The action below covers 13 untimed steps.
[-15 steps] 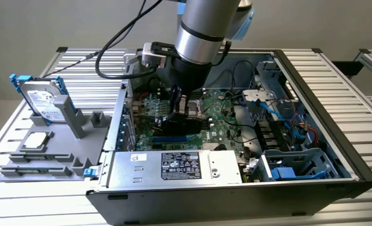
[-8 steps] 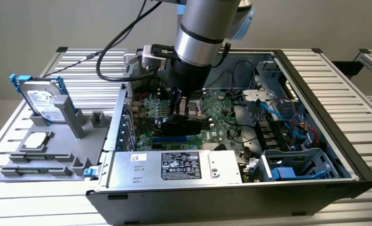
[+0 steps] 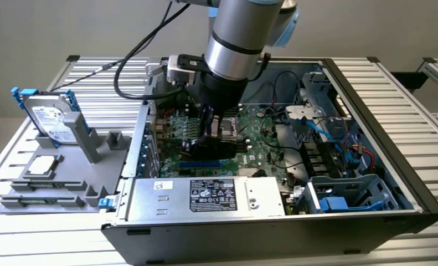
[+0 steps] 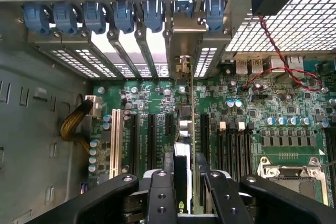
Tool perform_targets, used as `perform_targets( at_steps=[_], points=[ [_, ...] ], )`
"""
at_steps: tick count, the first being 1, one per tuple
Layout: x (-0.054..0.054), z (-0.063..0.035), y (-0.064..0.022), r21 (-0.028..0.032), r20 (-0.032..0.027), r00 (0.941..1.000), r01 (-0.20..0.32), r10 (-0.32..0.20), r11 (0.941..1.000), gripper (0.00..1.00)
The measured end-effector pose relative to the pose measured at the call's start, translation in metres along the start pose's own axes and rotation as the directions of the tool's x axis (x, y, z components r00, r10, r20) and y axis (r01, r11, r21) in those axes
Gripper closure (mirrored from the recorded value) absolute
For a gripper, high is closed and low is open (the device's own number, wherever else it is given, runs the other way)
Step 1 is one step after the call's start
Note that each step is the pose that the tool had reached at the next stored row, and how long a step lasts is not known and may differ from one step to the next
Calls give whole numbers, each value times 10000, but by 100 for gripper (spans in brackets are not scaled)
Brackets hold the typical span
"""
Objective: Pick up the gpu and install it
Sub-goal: 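Insert the gpu into the slot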
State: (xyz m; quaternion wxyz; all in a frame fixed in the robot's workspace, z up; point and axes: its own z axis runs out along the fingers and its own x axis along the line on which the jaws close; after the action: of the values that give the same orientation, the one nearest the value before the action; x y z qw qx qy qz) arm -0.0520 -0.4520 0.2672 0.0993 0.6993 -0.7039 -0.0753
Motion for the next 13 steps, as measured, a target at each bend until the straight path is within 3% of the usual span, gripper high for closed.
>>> perform_targets(
  at_steps=[13],
  points=[
    [-2, 70, -1, -15, 31, 9999, 158, -158, 9999, 73]
  ],
)
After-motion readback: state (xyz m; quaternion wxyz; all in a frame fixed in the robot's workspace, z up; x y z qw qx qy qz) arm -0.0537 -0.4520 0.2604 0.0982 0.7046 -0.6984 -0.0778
